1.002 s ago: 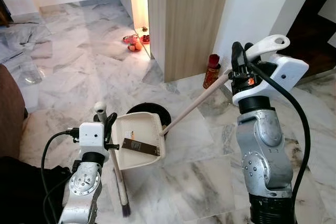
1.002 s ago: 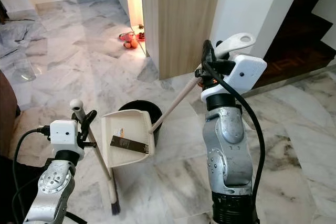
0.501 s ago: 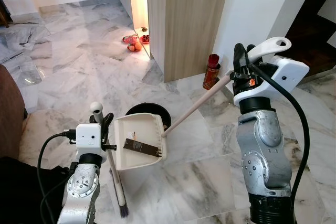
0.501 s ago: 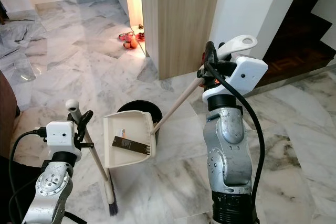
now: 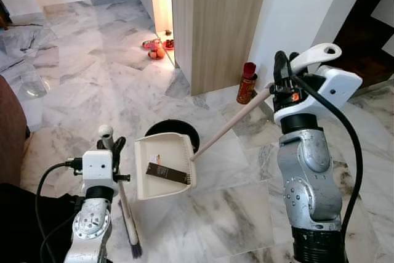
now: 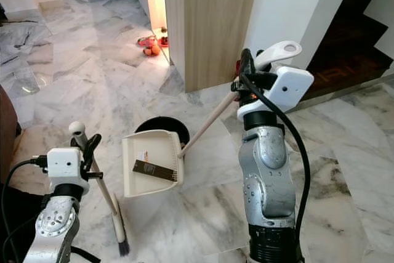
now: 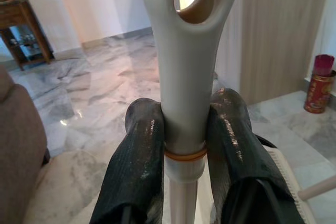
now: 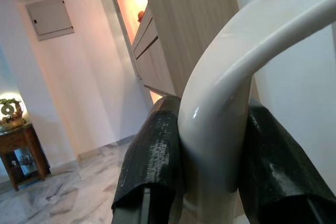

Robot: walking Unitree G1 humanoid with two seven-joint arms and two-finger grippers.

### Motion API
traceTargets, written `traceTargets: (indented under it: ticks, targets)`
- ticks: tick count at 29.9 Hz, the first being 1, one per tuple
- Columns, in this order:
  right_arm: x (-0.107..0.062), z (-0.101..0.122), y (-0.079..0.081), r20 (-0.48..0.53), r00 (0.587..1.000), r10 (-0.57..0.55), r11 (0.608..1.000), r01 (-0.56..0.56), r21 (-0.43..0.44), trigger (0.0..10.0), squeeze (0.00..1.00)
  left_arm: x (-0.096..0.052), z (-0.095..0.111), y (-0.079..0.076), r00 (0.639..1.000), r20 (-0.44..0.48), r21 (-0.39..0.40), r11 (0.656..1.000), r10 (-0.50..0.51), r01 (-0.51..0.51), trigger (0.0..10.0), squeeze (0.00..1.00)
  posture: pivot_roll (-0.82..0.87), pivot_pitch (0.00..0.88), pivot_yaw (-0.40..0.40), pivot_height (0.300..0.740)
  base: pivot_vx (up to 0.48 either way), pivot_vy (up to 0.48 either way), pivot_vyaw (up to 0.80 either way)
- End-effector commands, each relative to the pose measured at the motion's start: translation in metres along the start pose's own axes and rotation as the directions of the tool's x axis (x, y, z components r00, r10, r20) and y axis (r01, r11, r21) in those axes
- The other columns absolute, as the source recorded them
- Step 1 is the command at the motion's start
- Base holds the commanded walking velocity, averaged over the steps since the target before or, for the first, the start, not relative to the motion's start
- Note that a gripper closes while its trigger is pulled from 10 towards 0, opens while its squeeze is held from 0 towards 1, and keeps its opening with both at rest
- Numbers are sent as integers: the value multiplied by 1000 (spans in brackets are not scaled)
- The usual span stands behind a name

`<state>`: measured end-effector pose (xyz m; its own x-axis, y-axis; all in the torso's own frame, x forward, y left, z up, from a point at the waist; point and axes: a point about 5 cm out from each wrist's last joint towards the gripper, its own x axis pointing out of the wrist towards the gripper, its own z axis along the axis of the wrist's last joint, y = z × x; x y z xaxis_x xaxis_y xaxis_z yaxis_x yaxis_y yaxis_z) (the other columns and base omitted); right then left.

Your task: Sweep floor

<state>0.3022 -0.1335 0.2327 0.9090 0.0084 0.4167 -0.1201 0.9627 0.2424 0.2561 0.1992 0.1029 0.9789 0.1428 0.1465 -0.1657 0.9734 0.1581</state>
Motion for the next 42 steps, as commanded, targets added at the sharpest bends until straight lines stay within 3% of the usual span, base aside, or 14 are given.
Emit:
traceTargets:
  ticks: [1, 7, 15, 42]
  targets:
    - [5, 13, 6, 73, 997, 16, 1000, -17, 22, 10000, 0, 0, 11, 6, 998, 51, 16, 999, 27, -28, 10000, 0, 162, 96, -20, 740, 0, 0, 0]
    - [4, 12, 5, 68, 998, 13, 1000, -14, 18, 10000, 0, -4, 11, 14, 997, 49, 26, 998, 63, -65, 10000, 0, 162, 94, -21, 740, 0, 0, 0]
    - [4, 11, 6, 65, 998, 20, 1000, -21, 23, 10000, 0, -6, 11, 13, 997, 46, 30, 997, 67, -68, 10000, 0, 161, 91, -23, 740, 0, 0, 0]
    - [5, 10, 8, 58, 998, 32, 999, -34, 31, 10000, 0, -3, 10, 12, 996, 44, 39, 996, 83, -85, 10000, 0, 159, 97, -26, 740, 355, 0, 0]
